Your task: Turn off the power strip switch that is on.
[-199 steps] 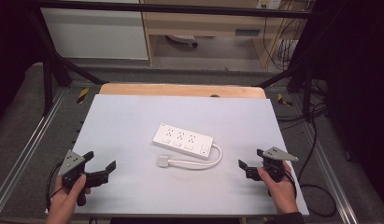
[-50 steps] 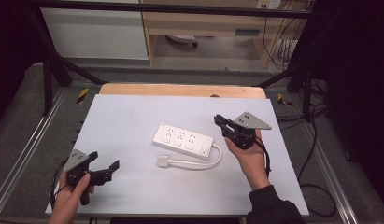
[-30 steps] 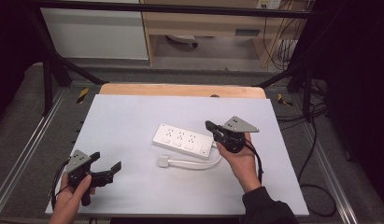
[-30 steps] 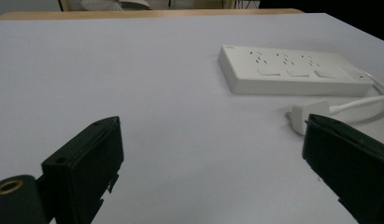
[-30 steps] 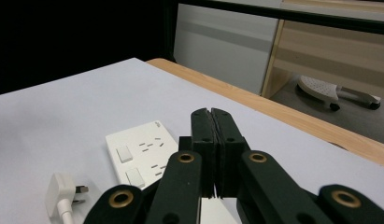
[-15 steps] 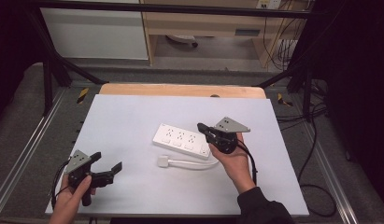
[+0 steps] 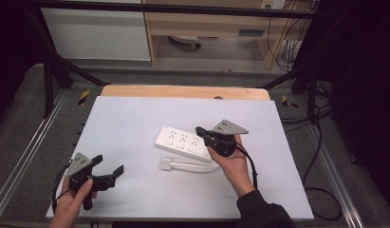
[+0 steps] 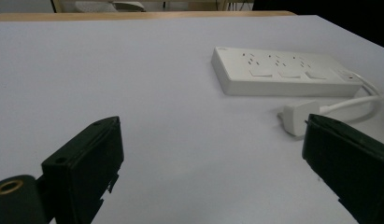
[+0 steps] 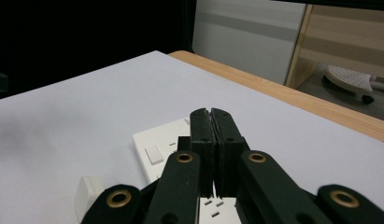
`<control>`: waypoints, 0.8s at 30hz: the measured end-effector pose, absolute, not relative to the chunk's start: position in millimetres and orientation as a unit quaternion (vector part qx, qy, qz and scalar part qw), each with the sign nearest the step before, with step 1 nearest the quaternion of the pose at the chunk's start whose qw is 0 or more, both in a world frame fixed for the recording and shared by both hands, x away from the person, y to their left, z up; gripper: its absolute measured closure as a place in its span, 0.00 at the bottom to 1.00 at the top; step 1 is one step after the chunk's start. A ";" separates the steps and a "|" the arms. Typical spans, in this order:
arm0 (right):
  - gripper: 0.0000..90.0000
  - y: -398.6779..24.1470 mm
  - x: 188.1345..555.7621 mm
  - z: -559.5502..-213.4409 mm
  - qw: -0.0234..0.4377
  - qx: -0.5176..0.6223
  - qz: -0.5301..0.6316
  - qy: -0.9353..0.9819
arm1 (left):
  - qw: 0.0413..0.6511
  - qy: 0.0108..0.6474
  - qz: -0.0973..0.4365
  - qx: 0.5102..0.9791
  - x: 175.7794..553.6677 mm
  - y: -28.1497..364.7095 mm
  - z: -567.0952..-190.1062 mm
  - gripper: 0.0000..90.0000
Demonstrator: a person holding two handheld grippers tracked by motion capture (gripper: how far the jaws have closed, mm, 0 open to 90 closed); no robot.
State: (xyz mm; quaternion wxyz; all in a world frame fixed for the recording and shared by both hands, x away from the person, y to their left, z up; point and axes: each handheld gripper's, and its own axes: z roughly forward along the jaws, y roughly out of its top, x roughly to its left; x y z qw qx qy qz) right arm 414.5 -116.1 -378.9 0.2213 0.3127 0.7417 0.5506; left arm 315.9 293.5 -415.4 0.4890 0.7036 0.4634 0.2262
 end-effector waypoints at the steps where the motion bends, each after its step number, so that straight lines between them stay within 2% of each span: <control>1: 0.98 -116.1 414.5 -378.9 0.221 0.313 0.551 0.742 | 0.489 0.463 0.227 0.704 315.9 293.7 -415.3 0.06; 24: 1.00 -97.6 422.1 -399.7 0.197 0.316 0.523 0.767 | 0.485 0.462 0.233 0.705 315.9 295.7 -415.2 0.06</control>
